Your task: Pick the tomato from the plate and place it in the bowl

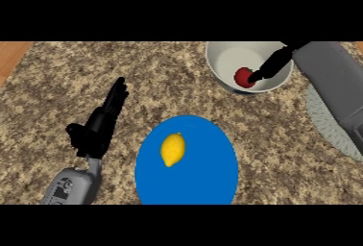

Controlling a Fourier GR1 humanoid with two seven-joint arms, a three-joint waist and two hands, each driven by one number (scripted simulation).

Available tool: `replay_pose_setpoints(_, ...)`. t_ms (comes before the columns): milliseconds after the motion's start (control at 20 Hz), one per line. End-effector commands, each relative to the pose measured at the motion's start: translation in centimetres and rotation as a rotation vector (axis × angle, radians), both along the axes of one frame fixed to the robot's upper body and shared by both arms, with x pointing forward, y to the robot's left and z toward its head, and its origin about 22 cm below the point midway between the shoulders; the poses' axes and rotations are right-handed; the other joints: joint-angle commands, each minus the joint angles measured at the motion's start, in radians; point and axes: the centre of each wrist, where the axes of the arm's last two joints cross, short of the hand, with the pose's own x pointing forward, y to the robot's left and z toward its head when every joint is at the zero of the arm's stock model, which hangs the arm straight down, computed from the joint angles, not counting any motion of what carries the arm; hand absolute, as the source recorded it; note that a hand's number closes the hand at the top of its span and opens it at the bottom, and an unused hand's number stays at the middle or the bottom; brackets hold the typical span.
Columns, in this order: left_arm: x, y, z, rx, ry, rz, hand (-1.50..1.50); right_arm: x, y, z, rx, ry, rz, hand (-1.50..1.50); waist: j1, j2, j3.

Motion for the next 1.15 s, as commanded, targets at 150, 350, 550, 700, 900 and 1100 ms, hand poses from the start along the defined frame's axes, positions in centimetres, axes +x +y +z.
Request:
replay_pose_setpoints(150,-0.1,-0.6,0.7,0.006,-0.009,-0.031,0.00,0.3,-3.4,2.4,0.153,0.218,0.103,-1.50,0.019,0.006,0.001)
replay_pose_setpoints(350,0.1,-0.4,0.3,0.002,-0.019,-0.010,0.00,0.0,-5.6,3.2,0.197,0.277,0.112,-1.50,0.016,0.015,0.002)
replay_pose_setpoints(550,0.2,-0.6,0.8,-0.002,-0.018,-0.026,0.00,-0.1,-5.5,2.9,0.186,0.336,0.130,-1.50,0.026,0.018,0.003)
replay_pose_setpoints(700,0.2,-0.4,0.5,-0.009,-0.026,-0.031,0.00,-0.6,-7.3,3.4,0.203,0.360,0.145,-1.50,0.016,0.020,0.004)
replay_pose_setpoints(900,0.2,0.1,0.8,-0.008,-0.026,-0.025,0.00,-0.8,-7.5,3.5,0.192,0.372,0.152,-1.50,0.029,0.025,0.005)
replay_pose_setpoints(1100,0.6,-1.1,2.0,-0.005,-0.045,-0.038,0.00,-1.2,-8.0,2.8,0.189,0.385,0.154,-1.50,0.029,0.027,0.008)
